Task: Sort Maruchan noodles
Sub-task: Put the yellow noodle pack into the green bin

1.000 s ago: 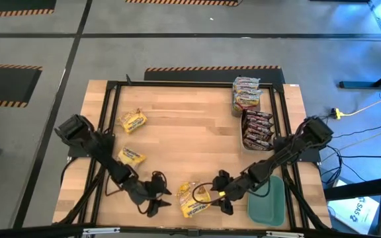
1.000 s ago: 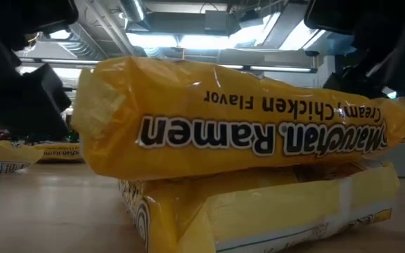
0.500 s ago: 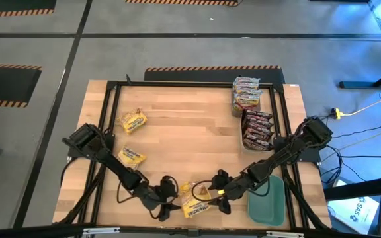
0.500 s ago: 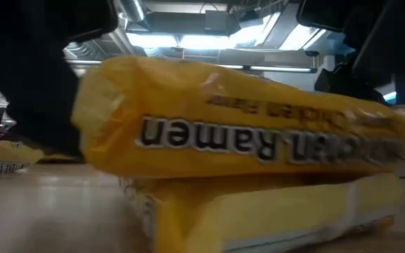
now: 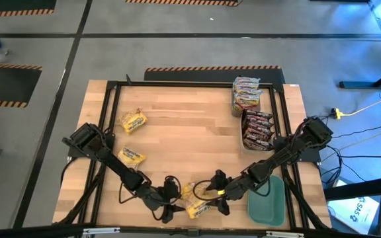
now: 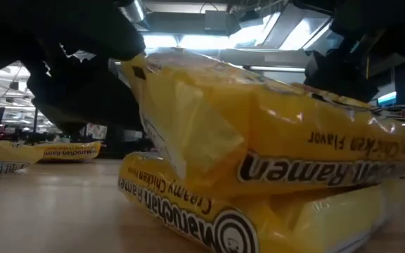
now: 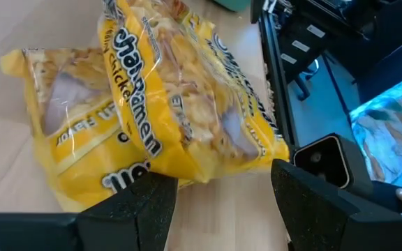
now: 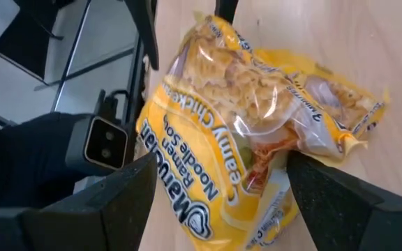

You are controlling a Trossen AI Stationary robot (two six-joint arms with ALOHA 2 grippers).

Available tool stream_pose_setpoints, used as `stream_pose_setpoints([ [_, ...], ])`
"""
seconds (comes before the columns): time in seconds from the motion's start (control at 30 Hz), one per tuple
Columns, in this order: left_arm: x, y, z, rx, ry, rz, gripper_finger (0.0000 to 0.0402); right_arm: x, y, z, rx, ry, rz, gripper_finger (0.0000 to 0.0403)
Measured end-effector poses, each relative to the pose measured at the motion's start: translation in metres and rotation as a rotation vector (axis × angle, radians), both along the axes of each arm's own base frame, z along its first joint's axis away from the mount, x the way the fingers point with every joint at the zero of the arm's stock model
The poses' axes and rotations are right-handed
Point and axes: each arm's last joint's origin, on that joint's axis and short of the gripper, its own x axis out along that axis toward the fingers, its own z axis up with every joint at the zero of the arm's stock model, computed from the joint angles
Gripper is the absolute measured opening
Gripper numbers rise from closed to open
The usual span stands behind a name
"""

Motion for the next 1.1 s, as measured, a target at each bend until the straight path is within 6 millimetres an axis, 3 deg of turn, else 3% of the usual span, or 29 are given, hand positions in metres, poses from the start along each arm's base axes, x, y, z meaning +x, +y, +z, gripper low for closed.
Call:
stream_pose_setpoints([
  [0.3, 0.001, 0.0, 0.001, -0.016, 0.017, -0.007, 0.0224, 0.001, 0.0, 0.002, -0.018, -0.032, -0.03, 0.0303],
  [0.6, 0.001, 0.015, -0.007, -0.118, 0.229, -0.014, 0.0224, 0.002, -0.001, 0.003, -0.047, -0.064, -0.026, 0.0303],
  [0.83, 0.003, 0.023, 0.008, -0.192, 0.263, -0.063, 0.0224, 0.002, 0.0, 0.003, -0.047, -0.059, -0.009, 0.0303],
  [1.1, 0.004, 0.025, 0.012, -0.175, 0.214, 0.002, 0.0224, 0.0, 0.0, 0.005, -0.103, 0.158, -0.014, 0.0303],
])
